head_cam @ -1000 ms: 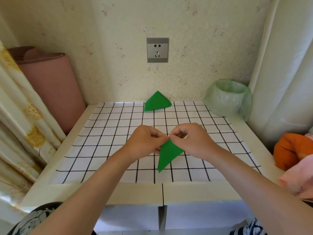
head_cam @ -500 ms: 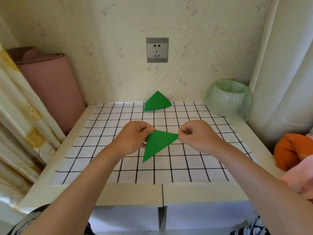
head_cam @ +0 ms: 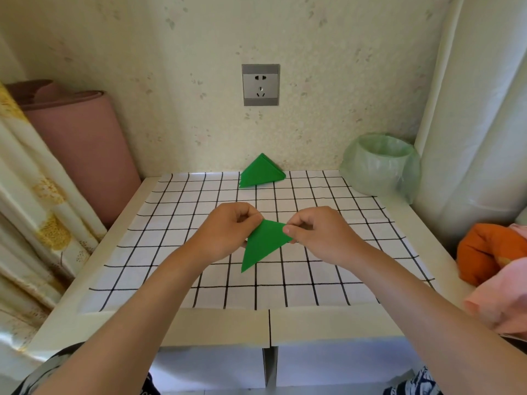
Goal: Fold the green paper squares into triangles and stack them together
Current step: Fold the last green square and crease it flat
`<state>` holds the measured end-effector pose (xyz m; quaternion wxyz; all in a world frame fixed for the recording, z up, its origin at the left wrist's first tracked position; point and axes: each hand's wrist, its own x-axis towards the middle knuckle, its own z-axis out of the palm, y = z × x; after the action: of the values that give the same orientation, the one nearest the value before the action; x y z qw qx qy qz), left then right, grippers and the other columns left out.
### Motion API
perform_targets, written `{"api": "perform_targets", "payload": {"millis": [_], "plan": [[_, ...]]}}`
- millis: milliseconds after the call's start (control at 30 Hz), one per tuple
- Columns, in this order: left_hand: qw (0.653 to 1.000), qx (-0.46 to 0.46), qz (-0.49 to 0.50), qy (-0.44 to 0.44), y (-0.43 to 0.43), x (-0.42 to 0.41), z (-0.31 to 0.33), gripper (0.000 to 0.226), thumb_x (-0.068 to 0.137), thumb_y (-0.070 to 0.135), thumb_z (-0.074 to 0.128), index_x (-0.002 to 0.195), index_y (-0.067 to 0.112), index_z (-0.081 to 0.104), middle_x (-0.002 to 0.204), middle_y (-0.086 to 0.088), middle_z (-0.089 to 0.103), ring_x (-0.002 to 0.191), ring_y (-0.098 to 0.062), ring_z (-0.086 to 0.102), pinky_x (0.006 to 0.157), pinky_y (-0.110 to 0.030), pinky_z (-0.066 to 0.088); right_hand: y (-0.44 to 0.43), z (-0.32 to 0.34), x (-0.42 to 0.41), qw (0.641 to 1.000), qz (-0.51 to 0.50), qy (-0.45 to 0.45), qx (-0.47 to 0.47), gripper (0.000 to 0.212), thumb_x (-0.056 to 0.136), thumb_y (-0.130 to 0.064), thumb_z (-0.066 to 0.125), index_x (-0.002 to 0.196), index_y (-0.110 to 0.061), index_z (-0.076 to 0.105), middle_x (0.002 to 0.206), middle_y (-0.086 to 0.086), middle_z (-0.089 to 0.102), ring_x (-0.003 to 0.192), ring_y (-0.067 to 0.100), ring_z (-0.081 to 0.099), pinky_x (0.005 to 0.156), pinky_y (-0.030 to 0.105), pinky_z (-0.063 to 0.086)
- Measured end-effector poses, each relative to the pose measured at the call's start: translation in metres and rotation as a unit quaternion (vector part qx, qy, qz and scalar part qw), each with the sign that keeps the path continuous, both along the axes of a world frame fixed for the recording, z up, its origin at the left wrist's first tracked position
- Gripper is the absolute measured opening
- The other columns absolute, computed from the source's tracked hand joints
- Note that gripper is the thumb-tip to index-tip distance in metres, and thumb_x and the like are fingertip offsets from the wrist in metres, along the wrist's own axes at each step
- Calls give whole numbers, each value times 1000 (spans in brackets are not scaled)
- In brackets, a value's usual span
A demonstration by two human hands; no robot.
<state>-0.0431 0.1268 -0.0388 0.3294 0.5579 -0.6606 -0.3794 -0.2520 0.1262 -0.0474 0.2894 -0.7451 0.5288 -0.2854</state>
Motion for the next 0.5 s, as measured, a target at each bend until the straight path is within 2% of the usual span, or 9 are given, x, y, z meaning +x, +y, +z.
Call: {"api": "perform_targets", "payload": {"millis": [67,133,233,367,500], "plan": [[995,-50,-23,-80,1,4,0,15,93,20,60,85,24,73,81,9,73,78,-5,68,75,-21,57,1,0,1,1000,13,12,2,15,90,-27,68,77,-25,75,69,-14,70,62,-1,59,64,24,48],[985,-89,-63,-135,5,2,0,13,90,22,64,87,28,75,82,16,72,79,0,65,73,-16,52,4,1,4,999,32,10,10,14,89,-27,69,76,-27,75,71,-14,71,65,1,61,65,24,48],[982,-90,-99,-132,11,-6,1,14,89,20,65,82,24,76,79,12,73,75,-6,67,72,-26,55,6,2,8,999,48,10,19,16,88,-25,70,73,-28,73,70,-14,71,62,-1,59,65,22,46],[987,-69,-97,-112,6,2,5,18,89,14,64,81,21,78,79,12,75,75,-7,70,75,-28,58,4,6,2,999,37,-10,31,13,89,-21,71,77,-24,76,68,-14,71,62,-5,61,64,19,45],[996,-4,-63,-70,-3,20,8,18,91,7,61,84,11,77,72,0,75,69,-15,72,72,-30,60,-2,6,-5,999,10,-24,35,12,89,-21,70,78,-21,77,65,-10,70,60,4,62,69,31,53]]}}
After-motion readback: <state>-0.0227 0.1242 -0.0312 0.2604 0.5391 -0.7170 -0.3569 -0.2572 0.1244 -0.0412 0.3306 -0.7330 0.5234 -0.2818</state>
